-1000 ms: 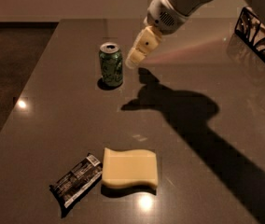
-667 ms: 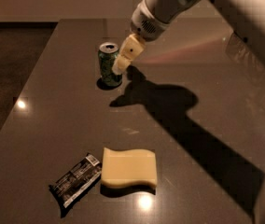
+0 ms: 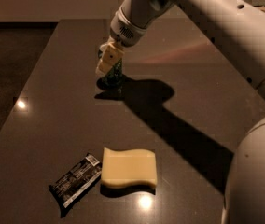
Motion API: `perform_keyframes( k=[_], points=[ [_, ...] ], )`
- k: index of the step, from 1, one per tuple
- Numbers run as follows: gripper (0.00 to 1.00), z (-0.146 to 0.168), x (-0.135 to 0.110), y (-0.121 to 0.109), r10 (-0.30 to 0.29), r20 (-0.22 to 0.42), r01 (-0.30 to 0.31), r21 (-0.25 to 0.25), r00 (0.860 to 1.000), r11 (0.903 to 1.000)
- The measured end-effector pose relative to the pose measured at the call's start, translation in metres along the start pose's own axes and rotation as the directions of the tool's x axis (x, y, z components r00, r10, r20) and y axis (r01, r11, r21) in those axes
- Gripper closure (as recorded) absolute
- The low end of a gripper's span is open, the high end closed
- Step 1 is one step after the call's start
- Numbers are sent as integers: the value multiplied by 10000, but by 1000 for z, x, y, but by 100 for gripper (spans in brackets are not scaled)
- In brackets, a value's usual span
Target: Pick green can
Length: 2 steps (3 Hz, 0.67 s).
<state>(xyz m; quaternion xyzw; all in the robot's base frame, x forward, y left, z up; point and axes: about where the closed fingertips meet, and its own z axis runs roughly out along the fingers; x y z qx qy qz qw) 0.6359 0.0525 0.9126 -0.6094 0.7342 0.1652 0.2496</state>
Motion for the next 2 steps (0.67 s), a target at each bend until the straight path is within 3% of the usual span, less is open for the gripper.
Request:
perform_keyframes(
  k=[2],
  points=[
    [72, -10, 4, 1, 251, 223, -249, -70, 9994, 9997]
  ],
)
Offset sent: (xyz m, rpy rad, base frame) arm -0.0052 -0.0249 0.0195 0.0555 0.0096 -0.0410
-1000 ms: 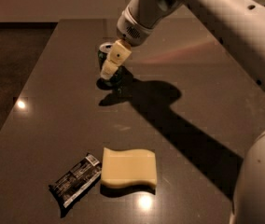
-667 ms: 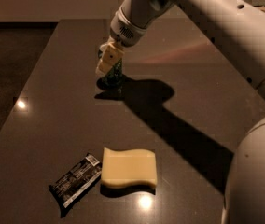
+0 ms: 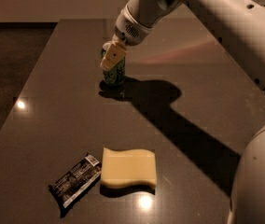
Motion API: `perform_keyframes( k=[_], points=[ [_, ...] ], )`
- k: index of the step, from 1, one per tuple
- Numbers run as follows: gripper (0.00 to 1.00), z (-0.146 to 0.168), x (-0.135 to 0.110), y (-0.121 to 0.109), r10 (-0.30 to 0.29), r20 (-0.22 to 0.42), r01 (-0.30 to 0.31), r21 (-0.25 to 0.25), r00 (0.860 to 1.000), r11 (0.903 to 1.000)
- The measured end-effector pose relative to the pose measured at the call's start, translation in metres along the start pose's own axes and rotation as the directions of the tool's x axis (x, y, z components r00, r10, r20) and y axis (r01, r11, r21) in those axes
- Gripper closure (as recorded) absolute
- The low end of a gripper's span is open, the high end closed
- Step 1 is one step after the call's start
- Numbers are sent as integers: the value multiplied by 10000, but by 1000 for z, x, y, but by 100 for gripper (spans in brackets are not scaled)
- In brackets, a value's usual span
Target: Pick green can
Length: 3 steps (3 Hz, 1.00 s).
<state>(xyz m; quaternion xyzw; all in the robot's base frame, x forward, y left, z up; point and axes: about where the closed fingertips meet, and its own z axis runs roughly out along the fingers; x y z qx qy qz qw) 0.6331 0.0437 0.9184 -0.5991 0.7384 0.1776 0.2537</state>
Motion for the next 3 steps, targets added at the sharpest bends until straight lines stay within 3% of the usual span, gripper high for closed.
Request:
perform_keyframes(
  k=[1, 2, 3],
  points=[
    [95, -42, -1, 4, -155, 415, 145, 229, 9990, 9996],
    [100, -104, -8, 23, -829, 1051, 795, 362, 9910, 9962],
    [100, -105, -8, 23, -835, 1065, 801, 356, 9908, 9961]
  ],
)
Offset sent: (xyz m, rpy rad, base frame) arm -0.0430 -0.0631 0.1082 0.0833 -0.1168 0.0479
